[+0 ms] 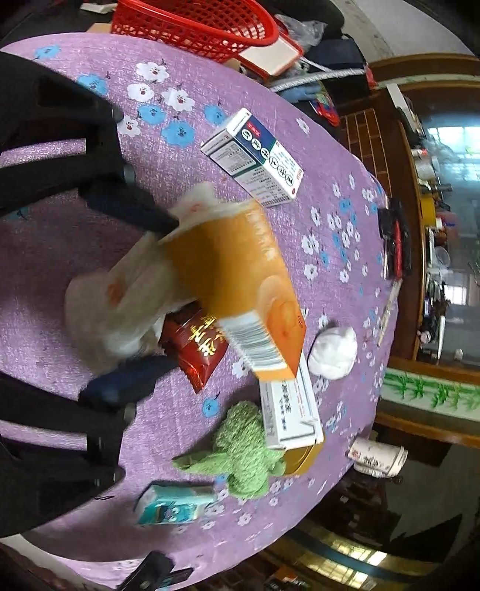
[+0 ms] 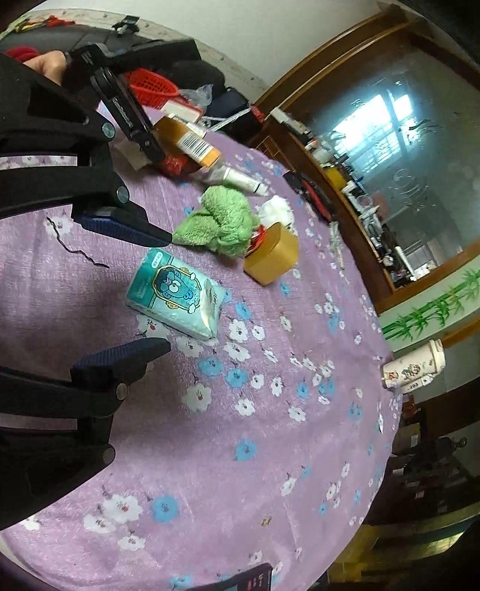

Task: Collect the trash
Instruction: 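Grasp the cream paper bag with the left tool, then grasp the teal tissue pack with the right tool, then hold the paper bag in the left tool while the right tool holds the tissue pack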

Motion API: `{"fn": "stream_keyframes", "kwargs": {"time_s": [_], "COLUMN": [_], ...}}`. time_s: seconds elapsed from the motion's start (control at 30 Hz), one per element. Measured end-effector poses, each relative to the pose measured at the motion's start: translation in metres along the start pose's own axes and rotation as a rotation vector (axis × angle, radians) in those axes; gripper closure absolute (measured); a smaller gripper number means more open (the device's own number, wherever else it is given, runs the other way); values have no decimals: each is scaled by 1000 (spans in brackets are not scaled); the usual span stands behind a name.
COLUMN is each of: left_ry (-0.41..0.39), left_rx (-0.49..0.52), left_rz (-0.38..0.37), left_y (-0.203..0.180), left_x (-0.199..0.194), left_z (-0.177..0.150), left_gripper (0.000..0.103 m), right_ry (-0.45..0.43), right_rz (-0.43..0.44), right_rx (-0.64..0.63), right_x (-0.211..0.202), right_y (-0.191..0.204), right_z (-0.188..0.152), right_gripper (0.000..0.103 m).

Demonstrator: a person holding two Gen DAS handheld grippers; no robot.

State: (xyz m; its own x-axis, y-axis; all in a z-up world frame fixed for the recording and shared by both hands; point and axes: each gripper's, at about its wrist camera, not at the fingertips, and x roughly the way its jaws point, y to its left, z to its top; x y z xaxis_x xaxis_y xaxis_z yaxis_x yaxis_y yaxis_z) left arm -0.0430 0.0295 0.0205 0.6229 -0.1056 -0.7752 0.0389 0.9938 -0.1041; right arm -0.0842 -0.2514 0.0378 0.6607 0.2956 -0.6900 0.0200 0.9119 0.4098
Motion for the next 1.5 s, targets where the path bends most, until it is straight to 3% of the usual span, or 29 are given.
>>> {"fn": "stream_keyframes", "kwargs": {"time_s": [0.23, 0.43, 0.57, 0.63, 0.73, 0.8, 0.97, 1.03, 1.5], "left_ry": [3, -12, -22, -32, -42, -48, -80, -93, -138], "left_rx": [25, 51, 67, 71, 66, 63, 68, 75, 136], "left_rz": [-80, -89, -78, -80, -99, -114, -128, -129, -137], "left_y": [17, 25, 22, 21, 23, 25, 25, 22, 2], "left_x": [-17, -27, -26, -26, -28, -31, -45, -51, -71], "left_z": [-17, -31, -32, -32, -33, -34, -37, -38, -46], "left_gripper": [57, 57, 57, 57, 58, 58, 58, 58, 58], "right_ry": [44, 79, 100, 88, 74, 52, 24, 16, 2], "right_rz": [-84, -192, -239, -239, -234, -231, -180, -151, -55], "right_rx": [-74, -161, -206, -207, -212, -221, -218, -217, -206], "right_x": [33, 59, 73, 70, 66, 58, 40, 34, 16], "right_y": [21, 39, 46, 45, 42, 43, 44, 46, 51], "right_z": [5, 5, 1, 1, 0, -1, -6, -9, -17], "right_gripper": [36, 27, 27, 42, 49, 62, 74, 92, 92]}}
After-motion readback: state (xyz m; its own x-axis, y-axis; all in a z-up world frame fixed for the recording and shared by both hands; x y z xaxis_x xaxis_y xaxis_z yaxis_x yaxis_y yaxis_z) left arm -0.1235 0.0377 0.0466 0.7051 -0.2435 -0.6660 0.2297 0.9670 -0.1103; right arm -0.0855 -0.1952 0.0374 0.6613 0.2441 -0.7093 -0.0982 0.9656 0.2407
